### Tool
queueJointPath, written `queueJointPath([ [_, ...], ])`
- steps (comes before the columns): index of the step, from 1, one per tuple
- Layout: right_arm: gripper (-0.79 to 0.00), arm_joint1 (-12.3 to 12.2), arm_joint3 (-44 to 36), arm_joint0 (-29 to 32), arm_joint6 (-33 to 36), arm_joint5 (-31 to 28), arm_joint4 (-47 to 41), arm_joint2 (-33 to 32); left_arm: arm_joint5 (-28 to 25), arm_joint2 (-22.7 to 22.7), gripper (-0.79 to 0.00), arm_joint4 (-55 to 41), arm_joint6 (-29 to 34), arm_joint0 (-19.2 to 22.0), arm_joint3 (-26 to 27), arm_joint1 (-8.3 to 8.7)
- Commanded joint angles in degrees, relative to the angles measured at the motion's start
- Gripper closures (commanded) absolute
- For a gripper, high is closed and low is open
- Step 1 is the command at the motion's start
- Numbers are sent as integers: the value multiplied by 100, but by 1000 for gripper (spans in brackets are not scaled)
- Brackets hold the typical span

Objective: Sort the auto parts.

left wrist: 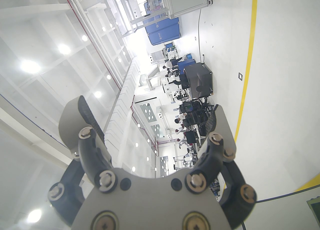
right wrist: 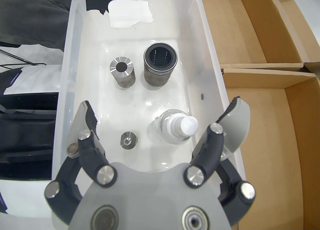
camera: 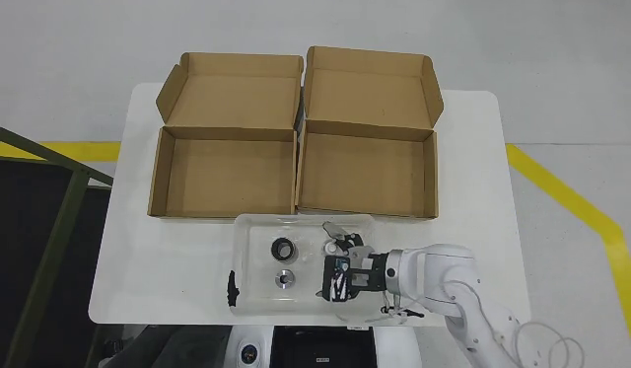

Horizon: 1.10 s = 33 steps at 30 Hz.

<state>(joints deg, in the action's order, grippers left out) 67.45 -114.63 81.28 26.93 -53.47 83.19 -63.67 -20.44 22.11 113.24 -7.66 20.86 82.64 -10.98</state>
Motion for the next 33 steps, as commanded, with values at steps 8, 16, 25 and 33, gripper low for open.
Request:
queueJointPath([
  [8, -745, -18, 213, -204, 198, 175, -214, 91, 0, 0, -785, 0, 0, 0, 0, 0],
  [16, -557, -66, 348, -251, 337, 277, -361, 20, 0, 0, -785, 0, 0, 0, 0, 0],
  [25, -363, -119, 365, -233, 374, 380, -316, 21, 0, 0, -785, 0, 0, 0, 0, 0],
  [33, -74, -129, 490, -358, 228, 469, -306, 157, 0, 0, -785, 0, 0, 0, 0, 0],
])
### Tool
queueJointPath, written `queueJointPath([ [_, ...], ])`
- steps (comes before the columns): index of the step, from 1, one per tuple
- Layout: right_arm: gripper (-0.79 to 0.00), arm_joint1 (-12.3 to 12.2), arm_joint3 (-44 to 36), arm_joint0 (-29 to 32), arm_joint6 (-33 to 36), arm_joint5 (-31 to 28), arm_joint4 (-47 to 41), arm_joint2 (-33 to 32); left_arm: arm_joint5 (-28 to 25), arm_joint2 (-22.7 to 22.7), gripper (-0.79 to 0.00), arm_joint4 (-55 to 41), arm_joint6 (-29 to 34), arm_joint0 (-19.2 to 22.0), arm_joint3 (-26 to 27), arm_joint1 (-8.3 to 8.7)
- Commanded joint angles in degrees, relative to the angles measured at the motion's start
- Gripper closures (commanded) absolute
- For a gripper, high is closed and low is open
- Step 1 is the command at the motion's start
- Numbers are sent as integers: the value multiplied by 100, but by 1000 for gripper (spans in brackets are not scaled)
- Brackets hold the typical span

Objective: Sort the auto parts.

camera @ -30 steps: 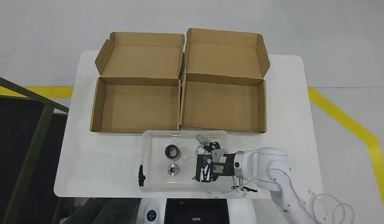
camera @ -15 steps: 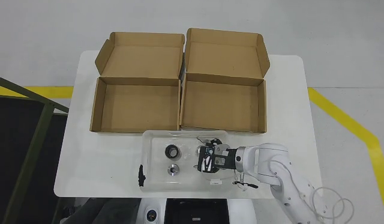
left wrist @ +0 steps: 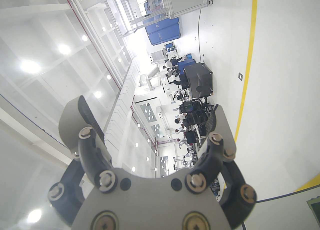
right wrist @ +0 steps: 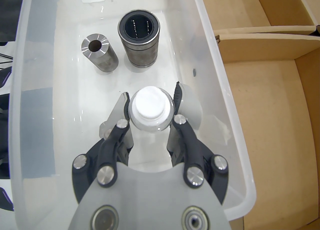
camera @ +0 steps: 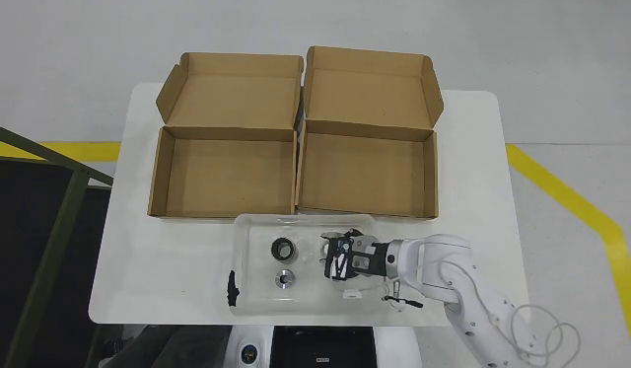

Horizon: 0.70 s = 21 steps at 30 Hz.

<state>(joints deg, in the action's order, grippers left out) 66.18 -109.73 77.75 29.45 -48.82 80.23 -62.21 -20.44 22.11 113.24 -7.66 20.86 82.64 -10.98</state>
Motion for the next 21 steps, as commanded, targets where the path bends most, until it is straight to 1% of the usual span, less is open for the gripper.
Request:
queueJointPath([
  [1, 0, -5, -6, -8, -65, -12, -34, 20, 0, 0, -785, 0, 0, 0, 0, 0],
  [9, 0, -73, -331, 62, -456, -273, -275, -118, 0, 0, -785, 0, 0, 0, 0, 0],
  [15, 0, -123, -646, 107, -956, -471, -460, -259, 0, 0, -785, 0, 0, 0, 0, 0],
  [21, 0, -139, -826, 34, -1583, -348, -512, -392, 0, 0, -785, 0, 0, 0, 0, 0],
])
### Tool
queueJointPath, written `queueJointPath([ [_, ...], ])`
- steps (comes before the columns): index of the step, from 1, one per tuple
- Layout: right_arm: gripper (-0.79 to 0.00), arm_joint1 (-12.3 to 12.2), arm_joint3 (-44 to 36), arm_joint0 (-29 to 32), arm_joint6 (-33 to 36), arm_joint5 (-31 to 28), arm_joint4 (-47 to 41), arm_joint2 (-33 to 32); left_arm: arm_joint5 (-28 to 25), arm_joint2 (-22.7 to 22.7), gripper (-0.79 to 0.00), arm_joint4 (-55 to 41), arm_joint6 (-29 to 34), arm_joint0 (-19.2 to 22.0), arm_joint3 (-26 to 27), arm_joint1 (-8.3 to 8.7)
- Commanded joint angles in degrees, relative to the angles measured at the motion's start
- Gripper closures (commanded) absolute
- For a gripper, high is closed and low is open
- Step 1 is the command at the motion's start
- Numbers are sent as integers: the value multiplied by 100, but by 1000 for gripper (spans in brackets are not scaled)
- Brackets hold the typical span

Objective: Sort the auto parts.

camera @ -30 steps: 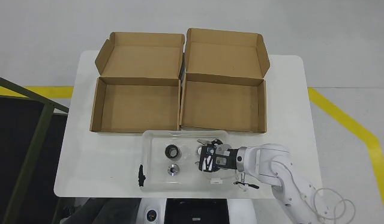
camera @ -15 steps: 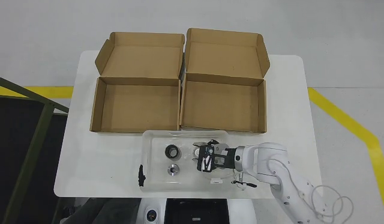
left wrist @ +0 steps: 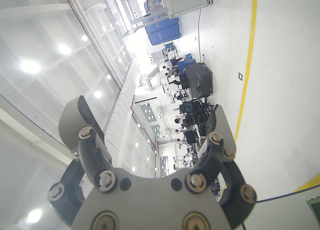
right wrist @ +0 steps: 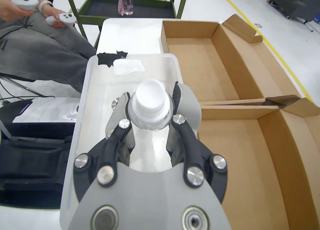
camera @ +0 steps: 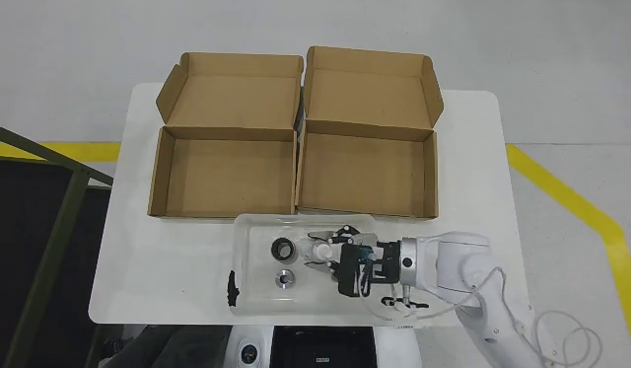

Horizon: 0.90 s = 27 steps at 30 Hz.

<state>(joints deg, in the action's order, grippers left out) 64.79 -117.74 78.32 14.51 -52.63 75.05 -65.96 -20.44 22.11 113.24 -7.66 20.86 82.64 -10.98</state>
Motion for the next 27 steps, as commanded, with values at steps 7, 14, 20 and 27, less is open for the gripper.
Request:
queueJointPath([
  [7, 0, 14, -45, -345, -403, 150, -150, 26, 0, 0, -785, 0, 0, 0, 0, 0],
  [14, 0, 32, 64, -604, -494, 335, -396, 65, 0, 0, -785, 0, 0, 0, 0, 0],
  [20, 0, 32, 151, -696, -581, 545, -555, -11, 0, 0, -785, 0, 0, 0, 0, 0],
  [27, 0, 50, 388, -948, -535, 731, -853, -1, 0, 0, -785, 0, 0, 0, 0, 0],
])
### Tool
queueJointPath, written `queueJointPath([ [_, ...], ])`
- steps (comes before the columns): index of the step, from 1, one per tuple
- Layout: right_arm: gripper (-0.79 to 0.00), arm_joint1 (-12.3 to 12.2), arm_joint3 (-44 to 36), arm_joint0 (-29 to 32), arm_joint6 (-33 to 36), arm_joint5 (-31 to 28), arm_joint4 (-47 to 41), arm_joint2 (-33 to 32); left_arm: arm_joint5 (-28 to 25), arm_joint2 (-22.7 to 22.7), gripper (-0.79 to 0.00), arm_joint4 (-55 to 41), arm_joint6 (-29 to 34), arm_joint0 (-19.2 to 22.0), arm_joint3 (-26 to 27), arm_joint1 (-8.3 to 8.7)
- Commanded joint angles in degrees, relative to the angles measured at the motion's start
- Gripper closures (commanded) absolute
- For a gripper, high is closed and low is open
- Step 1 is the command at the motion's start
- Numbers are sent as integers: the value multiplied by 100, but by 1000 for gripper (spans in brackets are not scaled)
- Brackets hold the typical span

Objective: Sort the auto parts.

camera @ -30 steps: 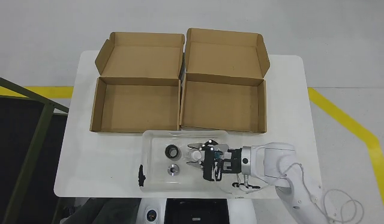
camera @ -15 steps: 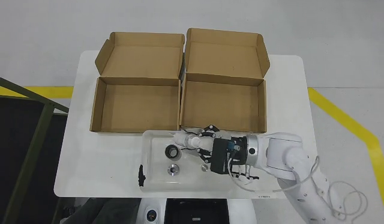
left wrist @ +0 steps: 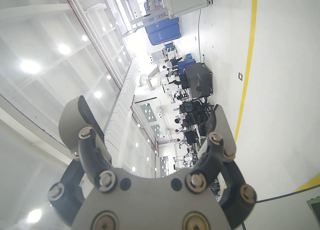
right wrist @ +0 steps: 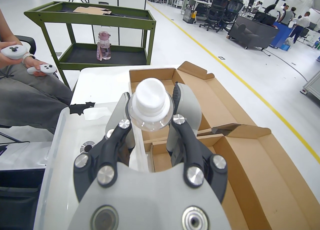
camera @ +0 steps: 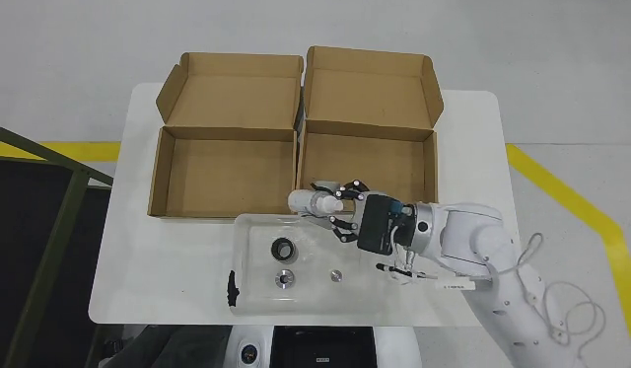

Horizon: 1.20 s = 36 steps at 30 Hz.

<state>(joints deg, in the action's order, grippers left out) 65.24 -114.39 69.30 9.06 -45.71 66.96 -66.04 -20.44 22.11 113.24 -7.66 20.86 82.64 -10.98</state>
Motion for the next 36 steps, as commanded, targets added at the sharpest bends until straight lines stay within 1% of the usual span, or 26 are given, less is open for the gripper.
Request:
queueJointPath([
  [1, 0, 10, 120, -93, 19, 80, -96, 17, 0, 0, -785, 0, 0, 0, 0, 0],
  [5, 0, 46, 529, -315, 55, 324, -397, 69, 0, 0, -785, 0, 0, 0, 0, 0],
  [11, 0, 96, 1020, -694, 261, 634, -532, 174, 0, 0, -785, 0, 0, 0, 0, 0],
  [17, 0, 150, 1532, -1055, 559, 904, -507, 342, 0, 0, -785, 0, 0, 0, 0, 0],
  [26, 0, 260, 2485, -1620, 732, 1106, -262, 708, 0, 0, -785, 0, 0, 0, 0, 0],
  [36, 0, 375, 3054, -1977, 793, 1286, -101, 1025, 0, 0, -785, 0, 0, 0, 0, 0],
])
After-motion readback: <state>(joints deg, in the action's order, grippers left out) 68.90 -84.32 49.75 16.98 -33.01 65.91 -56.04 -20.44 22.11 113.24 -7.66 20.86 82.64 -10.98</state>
